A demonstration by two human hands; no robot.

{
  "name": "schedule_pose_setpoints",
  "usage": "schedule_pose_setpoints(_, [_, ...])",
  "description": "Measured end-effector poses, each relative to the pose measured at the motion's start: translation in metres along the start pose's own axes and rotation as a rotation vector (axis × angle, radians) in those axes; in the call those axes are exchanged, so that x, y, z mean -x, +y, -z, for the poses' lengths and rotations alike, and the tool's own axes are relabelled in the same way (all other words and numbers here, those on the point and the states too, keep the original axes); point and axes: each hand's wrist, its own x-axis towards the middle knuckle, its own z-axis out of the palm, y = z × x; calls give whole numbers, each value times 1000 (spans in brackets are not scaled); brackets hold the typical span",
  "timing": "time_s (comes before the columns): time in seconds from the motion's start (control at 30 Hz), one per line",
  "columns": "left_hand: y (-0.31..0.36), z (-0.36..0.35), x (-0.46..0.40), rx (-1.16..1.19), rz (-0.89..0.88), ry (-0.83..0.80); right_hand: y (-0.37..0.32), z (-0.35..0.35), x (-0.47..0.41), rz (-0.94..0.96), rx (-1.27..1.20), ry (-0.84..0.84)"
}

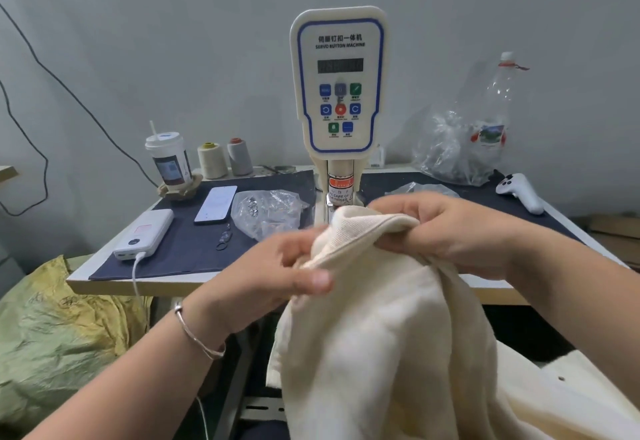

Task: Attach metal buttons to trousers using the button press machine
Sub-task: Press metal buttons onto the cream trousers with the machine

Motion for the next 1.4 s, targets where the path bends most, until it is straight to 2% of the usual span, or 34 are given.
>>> schedule_pose_setpoints(0.1, [-20,-11,2,89,138,-95,3,7,-6,-11,106,208])
schedule_pose_setpoints(0.17, [-29,-10,6,145,195,-106,12,13,-5,-47,182,241])
schedule_pose_setpoints(0.23, [-38,3,8,157,252,-99,24,22,2,-158,230,131])
schedule_pose_setpoints(0.33, [-52,18,9,186,297,-80,39,38,12,-438,234,-187])
schedule_pose_setpoints(0.37, [-58,20,8,221,281,-80,45,44,13,-487,230,-253])
schedule_pose_setpoints(0.43, [-69,20,4,276,252,-12,58,52,10,-481,133,-280])
schedule_pose_setpoints(0.5, [-79,19,-5,331,237,153,71,57,2,-405,-102,-207])
schedule_pose_setpoints(0.57, [-86,20,-18,345,227,341,85,57,-11,-341,-318,-63])
schedule_pose_setpoints(0.63, [-89,20,-33,311,262,454,99,55,-26,-337,-476,106])
schedule_pose_setpoints(0.7, [-88,23,-48,254,370,485,106,53,-44,-379,-586,277])
schedule_pose_setpoints(0.77, [-87,28,-59,234,549,460,111,53,-60,-472,-625,445])
schedule_pose_setpoints(0.87, [-88,34,-68,371,688,382,115,54,-75,-607,-616,582])
schedule_pose_setpoints(0.93, [-90,41,-73,466,676,357,114,57,-80,-631,-608,608])
schedule_pose_setpoints(1.03, [-92,55,-76,710,550,300,107,66,-83,-571,-639,610])
schedule_pose_setpoints(1.2, [-94,66,-80,558,387,295,103,75,-88,-494,-614,578])
schedule_pose_setpoints(1.33, [-102,68,-84,493,276,363,105,81,-81,-448,-655,507])
schedule_pose_setpoints(1.4, [-106,62,-88,467,259,449,107,79,-80,-429,-579,498])
